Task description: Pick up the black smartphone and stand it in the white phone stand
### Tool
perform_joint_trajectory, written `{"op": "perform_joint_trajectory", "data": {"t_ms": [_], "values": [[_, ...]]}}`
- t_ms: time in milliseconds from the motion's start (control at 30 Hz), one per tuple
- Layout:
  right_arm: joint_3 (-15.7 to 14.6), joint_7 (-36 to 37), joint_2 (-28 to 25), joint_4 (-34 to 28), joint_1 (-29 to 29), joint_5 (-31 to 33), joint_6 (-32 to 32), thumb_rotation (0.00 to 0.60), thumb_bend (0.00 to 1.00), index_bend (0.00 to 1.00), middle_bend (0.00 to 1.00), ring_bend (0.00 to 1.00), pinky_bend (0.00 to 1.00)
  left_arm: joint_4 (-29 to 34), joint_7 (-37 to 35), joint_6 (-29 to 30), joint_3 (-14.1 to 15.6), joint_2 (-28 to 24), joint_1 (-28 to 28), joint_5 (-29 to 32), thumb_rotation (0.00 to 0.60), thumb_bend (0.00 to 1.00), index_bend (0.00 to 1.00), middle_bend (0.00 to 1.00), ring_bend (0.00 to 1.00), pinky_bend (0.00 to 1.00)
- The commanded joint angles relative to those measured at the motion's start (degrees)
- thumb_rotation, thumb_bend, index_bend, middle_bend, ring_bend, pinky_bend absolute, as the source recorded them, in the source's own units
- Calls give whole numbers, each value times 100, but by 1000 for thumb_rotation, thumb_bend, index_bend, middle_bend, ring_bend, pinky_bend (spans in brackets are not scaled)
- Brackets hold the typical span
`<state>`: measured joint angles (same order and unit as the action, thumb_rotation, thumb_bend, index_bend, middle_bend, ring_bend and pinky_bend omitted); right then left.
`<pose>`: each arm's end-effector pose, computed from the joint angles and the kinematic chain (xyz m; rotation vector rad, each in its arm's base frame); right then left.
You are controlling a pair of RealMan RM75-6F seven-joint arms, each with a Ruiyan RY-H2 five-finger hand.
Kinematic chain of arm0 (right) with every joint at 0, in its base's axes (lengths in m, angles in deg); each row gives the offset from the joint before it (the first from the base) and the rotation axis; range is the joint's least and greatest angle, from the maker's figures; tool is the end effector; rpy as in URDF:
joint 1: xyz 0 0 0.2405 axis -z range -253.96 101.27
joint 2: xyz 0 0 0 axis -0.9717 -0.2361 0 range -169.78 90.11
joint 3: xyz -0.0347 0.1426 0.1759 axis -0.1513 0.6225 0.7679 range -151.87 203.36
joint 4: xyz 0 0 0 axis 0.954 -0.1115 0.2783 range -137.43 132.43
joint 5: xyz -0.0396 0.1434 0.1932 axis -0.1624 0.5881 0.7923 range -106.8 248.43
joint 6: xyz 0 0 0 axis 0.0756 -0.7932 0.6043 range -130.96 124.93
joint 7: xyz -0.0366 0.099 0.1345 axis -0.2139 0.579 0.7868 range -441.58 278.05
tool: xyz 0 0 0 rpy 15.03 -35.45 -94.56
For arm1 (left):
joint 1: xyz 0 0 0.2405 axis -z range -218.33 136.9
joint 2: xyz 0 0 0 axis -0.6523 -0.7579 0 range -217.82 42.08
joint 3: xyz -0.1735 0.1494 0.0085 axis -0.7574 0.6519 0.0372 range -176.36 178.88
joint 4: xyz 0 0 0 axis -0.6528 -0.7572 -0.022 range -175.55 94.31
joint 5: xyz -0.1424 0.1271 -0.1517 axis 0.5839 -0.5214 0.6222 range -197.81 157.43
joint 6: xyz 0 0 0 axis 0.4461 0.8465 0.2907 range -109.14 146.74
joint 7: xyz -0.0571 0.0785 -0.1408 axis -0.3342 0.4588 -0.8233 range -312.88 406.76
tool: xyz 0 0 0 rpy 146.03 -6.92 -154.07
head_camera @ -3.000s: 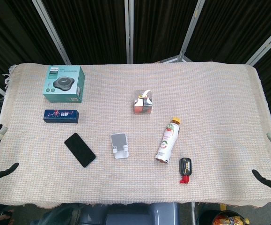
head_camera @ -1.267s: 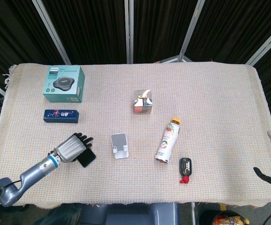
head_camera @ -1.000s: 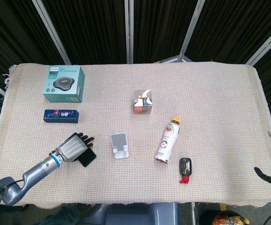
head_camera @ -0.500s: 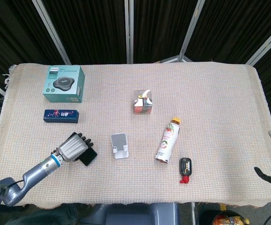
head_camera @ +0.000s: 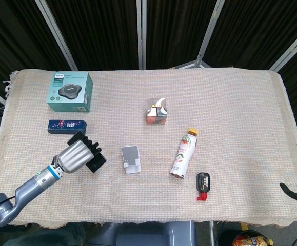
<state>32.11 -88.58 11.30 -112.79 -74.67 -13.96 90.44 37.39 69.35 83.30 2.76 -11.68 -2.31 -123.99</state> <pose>-0.2604 -0.1863 0.1836 1.2229 -0.7993 0.9107 -0.1694 0.3149 -0.0104 -2.2043 -0.0057 -0.7907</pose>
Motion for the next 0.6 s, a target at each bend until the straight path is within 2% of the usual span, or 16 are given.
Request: {"op": "perform_joint_trajectory", "data": {"t_ms": [33,167,300,467,600], "values": [[-10,171,-73,13,34,-41,34,600,0,0,0,0,0,725,1797,360,-457,-454,318,-788,600,0,647,424,448,422],[-15,313,-122,34,57,-65,59,600,0,0,0,0,0,958,2621,-83,-678,-480,603,-912,600,0,643,420,448,421],[5,521,-188,77,90,-39,104,600,0,0,0,0,0,1246,3421,-783,-946,-332,880,-687,600,0,642,420,448,419],[21,712,-244,138,97,30,75,600,0,0,0,0,0,1527,4289,-1507,-1078,-174,1035,-346,600,0,620,402,448,412],[31,797,-270,160,102,50,72,600,0,0,0,0,0,1630,4724,-1819,-1109,-18,1089,-147,600,0,607,391,448,407]]}}
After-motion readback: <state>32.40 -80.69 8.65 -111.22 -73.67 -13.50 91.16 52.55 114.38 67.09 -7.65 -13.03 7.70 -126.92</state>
